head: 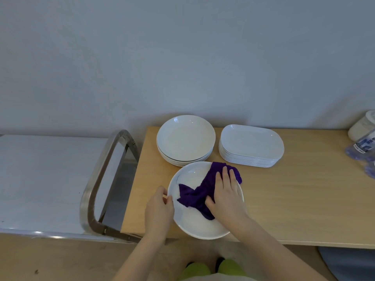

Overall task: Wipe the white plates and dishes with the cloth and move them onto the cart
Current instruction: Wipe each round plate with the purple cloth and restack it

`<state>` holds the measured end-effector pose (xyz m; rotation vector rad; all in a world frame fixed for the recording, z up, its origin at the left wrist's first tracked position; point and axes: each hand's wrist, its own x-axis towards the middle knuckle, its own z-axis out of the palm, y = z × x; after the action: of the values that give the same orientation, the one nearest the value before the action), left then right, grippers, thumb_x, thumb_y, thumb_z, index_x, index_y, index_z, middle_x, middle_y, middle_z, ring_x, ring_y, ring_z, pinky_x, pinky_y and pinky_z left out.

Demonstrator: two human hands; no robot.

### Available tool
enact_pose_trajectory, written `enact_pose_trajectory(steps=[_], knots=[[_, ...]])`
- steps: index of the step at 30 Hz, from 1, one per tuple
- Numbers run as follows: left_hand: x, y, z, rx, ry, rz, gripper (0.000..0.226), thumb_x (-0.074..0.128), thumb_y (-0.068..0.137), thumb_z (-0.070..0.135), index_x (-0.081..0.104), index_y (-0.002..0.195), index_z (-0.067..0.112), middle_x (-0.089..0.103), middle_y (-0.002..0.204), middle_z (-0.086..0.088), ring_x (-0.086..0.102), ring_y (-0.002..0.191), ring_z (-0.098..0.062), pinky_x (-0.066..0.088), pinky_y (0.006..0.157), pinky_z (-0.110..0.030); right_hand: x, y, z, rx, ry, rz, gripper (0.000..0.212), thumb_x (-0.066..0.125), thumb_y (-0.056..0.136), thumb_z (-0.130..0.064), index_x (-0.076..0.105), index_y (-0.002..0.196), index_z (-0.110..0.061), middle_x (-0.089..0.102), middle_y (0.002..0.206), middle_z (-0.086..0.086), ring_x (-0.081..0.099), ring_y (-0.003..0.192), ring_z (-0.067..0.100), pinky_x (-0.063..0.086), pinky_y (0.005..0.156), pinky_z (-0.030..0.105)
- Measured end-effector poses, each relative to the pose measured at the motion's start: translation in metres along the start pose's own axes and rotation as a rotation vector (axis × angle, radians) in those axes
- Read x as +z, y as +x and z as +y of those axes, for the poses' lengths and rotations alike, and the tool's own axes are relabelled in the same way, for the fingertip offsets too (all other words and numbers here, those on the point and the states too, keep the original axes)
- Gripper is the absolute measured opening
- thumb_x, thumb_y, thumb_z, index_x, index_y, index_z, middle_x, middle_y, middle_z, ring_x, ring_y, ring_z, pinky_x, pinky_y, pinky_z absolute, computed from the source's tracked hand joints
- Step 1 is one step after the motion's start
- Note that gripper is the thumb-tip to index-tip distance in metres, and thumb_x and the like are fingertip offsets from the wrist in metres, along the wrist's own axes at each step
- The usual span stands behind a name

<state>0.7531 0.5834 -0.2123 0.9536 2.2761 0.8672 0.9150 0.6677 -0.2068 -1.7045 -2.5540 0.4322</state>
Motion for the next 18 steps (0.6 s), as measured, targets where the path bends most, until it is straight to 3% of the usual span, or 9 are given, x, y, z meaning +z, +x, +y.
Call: enact_pose_trajectory(steps=[4, 10, 18], knots=[[-0.004, 0.005, 0.001, 0.011, 0.023, -0.048, 0.012, 0.052, 0.094, 0.021, 0.048, 0.083, 0.022, 0.061, 0.075, 0.003, 0.059, 0.065, -0.013, 0.045, 0.047, -0.023, 0.006, 0.017, -0.011, -0.044, 0.072, -0.024, 0.076, 0.029, 0.095, -0.055, 0.005, 0.152, -0.010, 0.000, 0.160, 0.008, -0.008, 0.147, 0.024, -0.002, 0.118, 0.037], [-0.005, 0.005, 0.002, 0.021, 0.061, -0.054, 0.011, 0.052, 0.095, 0.019, 0.048, 0.085, 0.022, 0.059, 0.072, 0.004, 0.056, 0.061, -0.012, 0.044, 0.046, -0.022, 0.013, 0.027, -0.038, -0.128, 0.040, 0.013, 0.065, 0.030, 0.098, -0.042, 0.008, 0.152, -0.012, 0.006, 0.160, 0.009, 0.001, 0.147, 0.025, 0.001, 0.118, 0.037], [-0.005, 0.003, 0.001, 0.029, 0.067, -0.045, 0.005, 0.050, 0.095, 0.019, 0.049, 0.091, 0.021, 0.060, 0.071, 0.005, 0.057, 0.059, -0.010, 0.035, 0.043, -0.018, 0.017, 0.016, -0.044, -0.223, 0.035, -0.035, 0.067, 0.031, 0.098, -0.042, 0.011, 0.151, -0.009, 0.007, 0.160, 0.009, 0.000, 0.147, 0.023, 0.000, 0.118, 0.035]])
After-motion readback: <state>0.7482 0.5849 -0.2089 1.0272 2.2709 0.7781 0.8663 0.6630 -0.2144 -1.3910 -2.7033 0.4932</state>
